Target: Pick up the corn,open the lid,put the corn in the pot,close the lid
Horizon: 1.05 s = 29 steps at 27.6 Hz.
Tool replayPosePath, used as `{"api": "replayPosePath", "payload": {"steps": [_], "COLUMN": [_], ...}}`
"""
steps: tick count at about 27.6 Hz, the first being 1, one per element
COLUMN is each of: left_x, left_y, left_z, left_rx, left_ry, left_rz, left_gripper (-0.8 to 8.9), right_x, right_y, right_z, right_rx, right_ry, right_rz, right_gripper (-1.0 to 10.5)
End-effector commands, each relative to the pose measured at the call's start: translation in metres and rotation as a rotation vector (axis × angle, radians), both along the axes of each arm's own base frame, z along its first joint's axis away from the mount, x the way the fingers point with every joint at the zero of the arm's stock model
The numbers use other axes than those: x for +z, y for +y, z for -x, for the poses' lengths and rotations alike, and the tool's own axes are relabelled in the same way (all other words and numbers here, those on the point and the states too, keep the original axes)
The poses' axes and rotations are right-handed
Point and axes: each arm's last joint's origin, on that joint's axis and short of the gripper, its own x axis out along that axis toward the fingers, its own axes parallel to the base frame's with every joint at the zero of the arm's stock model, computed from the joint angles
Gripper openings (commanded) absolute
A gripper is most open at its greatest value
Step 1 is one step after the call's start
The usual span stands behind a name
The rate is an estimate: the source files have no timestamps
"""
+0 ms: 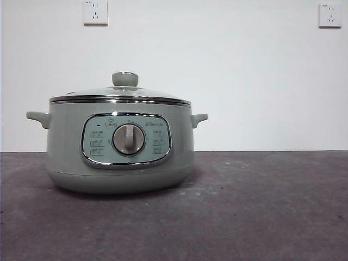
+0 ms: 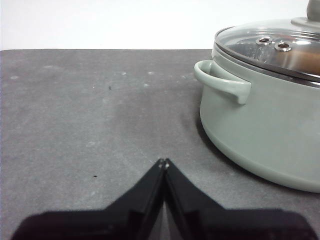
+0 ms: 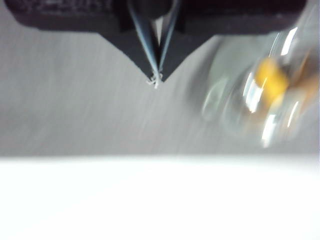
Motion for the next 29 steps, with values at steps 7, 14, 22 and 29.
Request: {"api": "replayPosePath", "payload": {"steps": [7, 14, 22, 29], "left_x": [-0.003, -0.003, -0.003, -0.003], "left_y": [0.0, 0.0, 0.0, 0.0], "left_z": [-0.001, -0.001, -0.001, -0.001], "left_rx": [0.004, 0.004, 0.003, 0.004], "left_ry": [0.002, 0.002, 0.002, 0.002], "left_rz": [0.006, 0.006, 0.006, 0.006], "left_gripper": [-0.03, -0.03, -0.03, -0.03], "right_x": [-0.133, -0.208, -0.247, -0.251], "right_y": [-0.02, -0.02, -0.02, -0.02], "right_z": [-0.02, -0.024, -0.028, -0.028], "right_rx": [-0.267, -0.275, -0.275, -0.267], "right_ry": [-0.197, -0.173, -0.094, -0.067], "right_rz": [-0.022, -0.018, -0.005, 0.013], "right_gripper": [0.0, 0.0, 0.0, 0.0]}}
